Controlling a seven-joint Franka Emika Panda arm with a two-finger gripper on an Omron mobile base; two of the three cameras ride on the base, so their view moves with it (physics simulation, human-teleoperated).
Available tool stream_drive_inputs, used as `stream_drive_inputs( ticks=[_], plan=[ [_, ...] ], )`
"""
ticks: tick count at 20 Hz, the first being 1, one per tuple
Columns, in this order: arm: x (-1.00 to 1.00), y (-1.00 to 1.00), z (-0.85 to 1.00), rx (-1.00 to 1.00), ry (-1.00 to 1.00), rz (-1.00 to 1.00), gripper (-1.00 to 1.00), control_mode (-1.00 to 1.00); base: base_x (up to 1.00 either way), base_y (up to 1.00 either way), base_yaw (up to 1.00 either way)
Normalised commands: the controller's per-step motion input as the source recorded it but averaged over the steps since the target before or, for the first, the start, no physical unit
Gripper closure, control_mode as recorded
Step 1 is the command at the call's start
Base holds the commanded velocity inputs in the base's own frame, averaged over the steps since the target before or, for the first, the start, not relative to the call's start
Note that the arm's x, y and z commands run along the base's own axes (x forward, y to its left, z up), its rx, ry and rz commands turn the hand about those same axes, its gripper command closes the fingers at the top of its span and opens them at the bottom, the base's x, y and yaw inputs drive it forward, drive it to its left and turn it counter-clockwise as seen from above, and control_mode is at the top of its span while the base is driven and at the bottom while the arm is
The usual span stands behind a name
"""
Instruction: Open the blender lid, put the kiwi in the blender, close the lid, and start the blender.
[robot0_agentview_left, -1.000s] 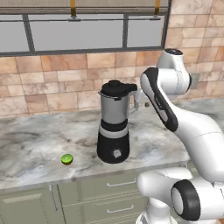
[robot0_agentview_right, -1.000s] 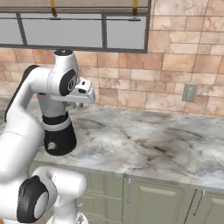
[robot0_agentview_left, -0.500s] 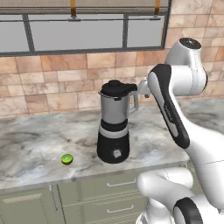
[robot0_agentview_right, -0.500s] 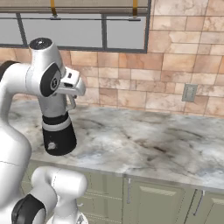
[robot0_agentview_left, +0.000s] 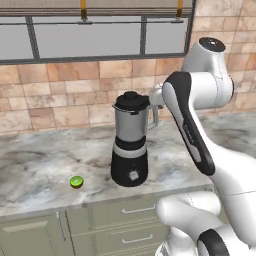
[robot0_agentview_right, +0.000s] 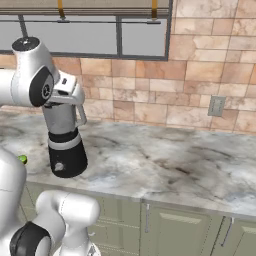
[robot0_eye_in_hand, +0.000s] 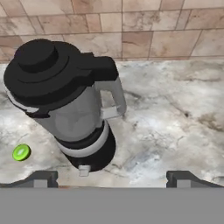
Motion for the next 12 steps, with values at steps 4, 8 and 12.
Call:
stream_drive_inputs(
  ticks=[4, 8, 12],
  plan=[
    [-0.3, 0.6, 0.73, -0.02, 0.0, 0.0, -1.0, -1.0, 0.0, 0.0, 0.0],
    [0.1, 0.72, 0.42, -0.01, 0.03, 0.0, -1.0, -1.0, 0.0, 0.0, 0.0],
    [0.55, 0.59, 0.0, 0.0, 0.1, 0.0, -1.0, -1.0, 0.0, 0.0, 0.0]
  ],
)
